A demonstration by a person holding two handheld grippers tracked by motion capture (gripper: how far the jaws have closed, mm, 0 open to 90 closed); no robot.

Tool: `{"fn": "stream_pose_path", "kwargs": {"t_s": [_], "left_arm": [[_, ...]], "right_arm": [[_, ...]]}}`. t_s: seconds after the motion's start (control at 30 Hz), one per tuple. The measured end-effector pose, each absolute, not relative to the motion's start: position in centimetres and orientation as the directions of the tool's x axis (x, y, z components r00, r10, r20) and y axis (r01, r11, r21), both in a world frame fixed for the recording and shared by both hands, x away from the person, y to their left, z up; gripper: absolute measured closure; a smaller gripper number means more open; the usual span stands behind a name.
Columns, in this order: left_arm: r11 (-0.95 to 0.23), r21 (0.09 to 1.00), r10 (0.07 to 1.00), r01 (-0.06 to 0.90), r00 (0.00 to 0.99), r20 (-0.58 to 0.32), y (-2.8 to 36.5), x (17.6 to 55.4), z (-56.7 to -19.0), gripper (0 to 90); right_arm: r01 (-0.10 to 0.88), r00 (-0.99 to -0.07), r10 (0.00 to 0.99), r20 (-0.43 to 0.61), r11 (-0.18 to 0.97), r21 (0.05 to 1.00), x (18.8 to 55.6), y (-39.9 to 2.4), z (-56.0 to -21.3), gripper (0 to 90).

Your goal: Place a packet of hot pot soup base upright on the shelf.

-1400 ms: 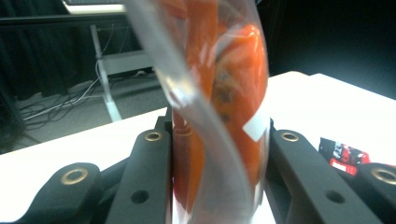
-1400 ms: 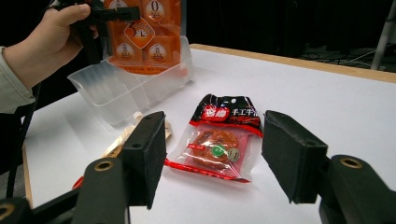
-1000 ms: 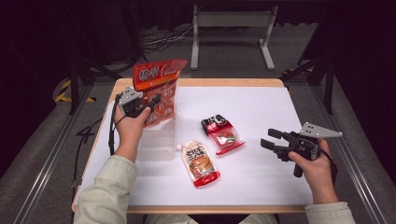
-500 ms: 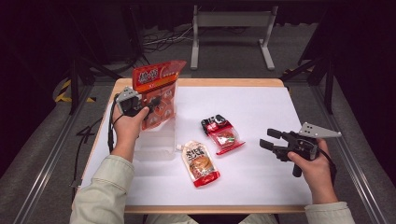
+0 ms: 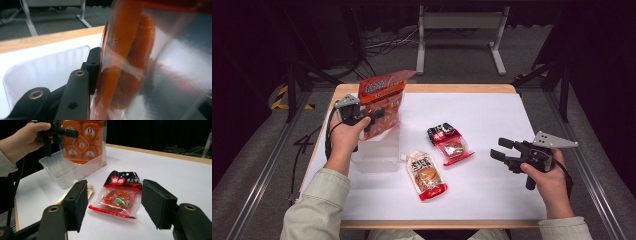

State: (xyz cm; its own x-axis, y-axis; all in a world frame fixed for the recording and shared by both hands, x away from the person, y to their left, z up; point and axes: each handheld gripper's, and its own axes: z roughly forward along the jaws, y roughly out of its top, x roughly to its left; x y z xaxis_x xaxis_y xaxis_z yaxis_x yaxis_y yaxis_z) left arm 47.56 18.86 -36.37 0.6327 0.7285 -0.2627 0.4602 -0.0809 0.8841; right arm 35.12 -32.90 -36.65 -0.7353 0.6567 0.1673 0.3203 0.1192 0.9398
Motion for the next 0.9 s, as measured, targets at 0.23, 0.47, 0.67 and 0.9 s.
{"fn": "stream_pose_path", "kwargs": {"t_s": [0.23, 0.47, 0.67, 0.9], "left_arm": [[-0.165, 0.858, 0.744, 0.486, 0.633, -0.215, 18.72, 47.13, -36.19, 68.0], [-0.167, 0.843, 0.729, 0.511, 0.64, -0.243, 18.95, 47.29, -36.21, 67.1], [-0.186, 0.842, 0.724, 0.507, 0.65, -0.232, 18.99, 47.3, -36.06, 67.8], [-0.116, 0.926, 0.706, 0.358, 0.686, -0.177, 18.97, 47.49, -35.99, 70.6]], "right_arm": [[0.32, -0.735, 0.657, 0.167, 0.119, 0.94, 35.1, -32.97, -36.68, 39.1], [0.319, -0.738, 0.653, 0.166, 0.121, 0.94, 35.04, -32.82, -36.64, 39.0], [0.322, -0.738, 0.654, 0.167, 0.123, 0.939, 35.12, -32.83, -36.73, 39.0], [0.32, -0.742, 0.65, 0.166, 0.125, 0.939, 35.2, -32.66, -36.73, 39.0]]}}
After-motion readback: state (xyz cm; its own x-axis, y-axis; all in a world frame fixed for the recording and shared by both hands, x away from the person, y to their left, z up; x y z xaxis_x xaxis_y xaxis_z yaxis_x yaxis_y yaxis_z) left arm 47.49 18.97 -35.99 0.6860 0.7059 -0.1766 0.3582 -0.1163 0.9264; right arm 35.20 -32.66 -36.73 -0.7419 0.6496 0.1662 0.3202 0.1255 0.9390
